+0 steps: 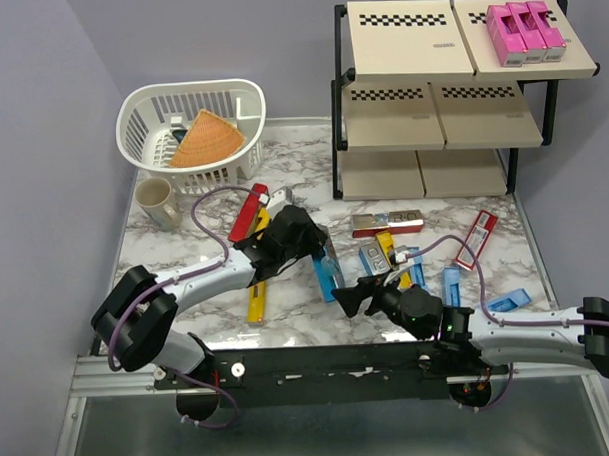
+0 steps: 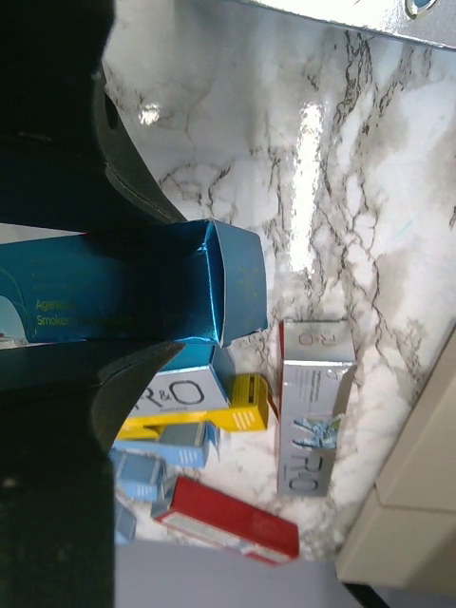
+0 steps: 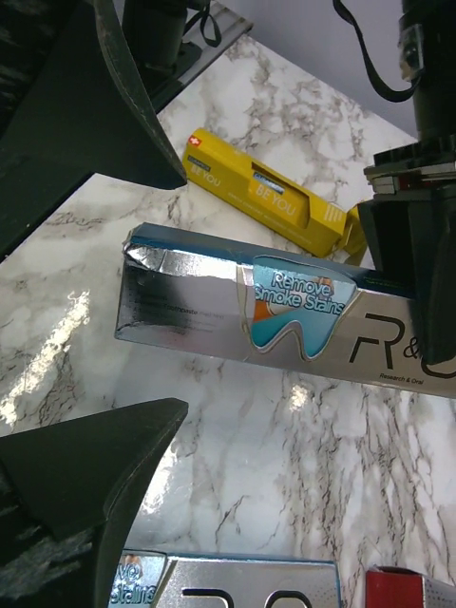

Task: Place and organize the toothpastes onto the shelf
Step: Pick up the toothpaste from the center of the board.

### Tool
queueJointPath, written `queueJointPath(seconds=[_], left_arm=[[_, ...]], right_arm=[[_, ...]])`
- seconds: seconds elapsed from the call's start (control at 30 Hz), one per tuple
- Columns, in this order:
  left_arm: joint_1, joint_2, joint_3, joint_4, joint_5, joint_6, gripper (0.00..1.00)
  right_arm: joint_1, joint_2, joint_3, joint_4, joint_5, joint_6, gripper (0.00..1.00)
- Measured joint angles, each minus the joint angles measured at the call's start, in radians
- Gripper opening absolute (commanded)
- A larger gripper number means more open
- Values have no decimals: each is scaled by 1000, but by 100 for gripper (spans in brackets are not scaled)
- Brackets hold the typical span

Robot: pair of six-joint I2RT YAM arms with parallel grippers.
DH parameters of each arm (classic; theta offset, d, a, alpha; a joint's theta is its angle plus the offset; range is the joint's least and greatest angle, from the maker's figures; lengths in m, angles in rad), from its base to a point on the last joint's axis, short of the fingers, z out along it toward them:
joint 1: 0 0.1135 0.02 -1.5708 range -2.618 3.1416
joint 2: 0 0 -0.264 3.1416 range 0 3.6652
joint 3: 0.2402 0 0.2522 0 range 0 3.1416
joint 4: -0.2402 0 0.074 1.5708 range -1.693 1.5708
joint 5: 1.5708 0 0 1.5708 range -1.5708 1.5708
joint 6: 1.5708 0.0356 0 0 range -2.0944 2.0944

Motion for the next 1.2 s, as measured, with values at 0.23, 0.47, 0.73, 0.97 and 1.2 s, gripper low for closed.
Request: queueJointPath(seconds=[0.23, 0.47, 0.73, 0.97, 1.2], left_arm=[[6, -87, -109, 154, 24, -132, 31], [7, -123, -185, 282, 43, -238, 30], [13, -133, -225, 367, 58, -309, 43], [36, -156, -229, 409, 81, -317, 99], [153, -309, -208, 336, 88, -202, 99]], right_arm=[[0, 36, -3, 80, 1, -12, 97], [0, 45, -3, 117, 3, -19, 77], [-2, 18, -2, 113, 19, -50, 39], [-5, -57, 47, -6, 31, -127, 32], [-5, -97, 264, -253, 56, -258, 31]])
